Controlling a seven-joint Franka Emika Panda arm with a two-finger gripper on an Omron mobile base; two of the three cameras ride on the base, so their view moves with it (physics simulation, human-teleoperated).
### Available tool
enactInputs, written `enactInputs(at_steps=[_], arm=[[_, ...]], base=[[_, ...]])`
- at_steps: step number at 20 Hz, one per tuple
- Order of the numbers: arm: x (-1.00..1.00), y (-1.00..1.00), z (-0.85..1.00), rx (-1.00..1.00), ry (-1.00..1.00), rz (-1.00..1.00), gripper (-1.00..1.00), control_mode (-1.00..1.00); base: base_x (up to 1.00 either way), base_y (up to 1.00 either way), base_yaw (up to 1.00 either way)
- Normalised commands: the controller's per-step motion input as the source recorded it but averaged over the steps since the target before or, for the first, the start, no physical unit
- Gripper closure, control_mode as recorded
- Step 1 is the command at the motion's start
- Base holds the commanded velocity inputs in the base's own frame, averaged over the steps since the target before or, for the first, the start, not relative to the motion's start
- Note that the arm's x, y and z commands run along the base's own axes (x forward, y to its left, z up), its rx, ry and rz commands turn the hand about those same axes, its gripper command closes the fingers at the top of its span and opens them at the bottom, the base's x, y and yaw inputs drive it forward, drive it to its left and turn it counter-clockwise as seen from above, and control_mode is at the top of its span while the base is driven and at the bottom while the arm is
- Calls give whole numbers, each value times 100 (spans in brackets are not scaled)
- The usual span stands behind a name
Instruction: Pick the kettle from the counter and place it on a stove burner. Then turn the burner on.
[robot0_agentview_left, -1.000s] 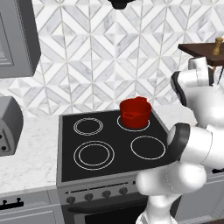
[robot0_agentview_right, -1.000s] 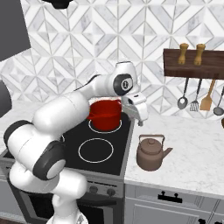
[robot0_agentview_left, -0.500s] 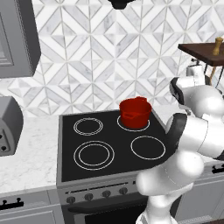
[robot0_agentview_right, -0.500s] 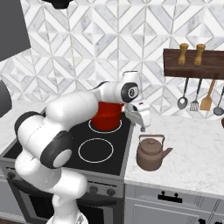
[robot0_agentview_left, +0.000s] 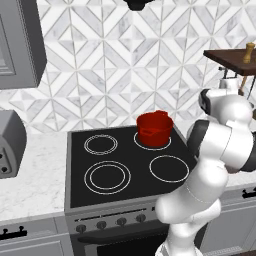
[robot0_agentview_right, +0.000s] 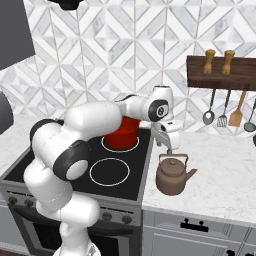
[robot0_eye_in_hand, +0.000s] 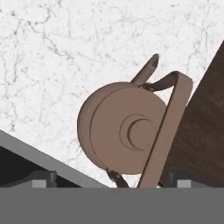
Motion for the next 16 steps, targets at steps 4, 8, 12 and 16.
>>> enactInputs(at_steps=[4,8,12,16], arm=[[-4,-11,0,3,-8,-2,-100,-100],[-14,-3,-1,1,-7,0,-100,-100],[-25,-7,-5,0,-3,-1,-100,-100],[-16,-2,-12,0,-1,-1,-100,-100]], base=[[0,0,0],[0,0,0],[0,0,0],[0,0,0]])
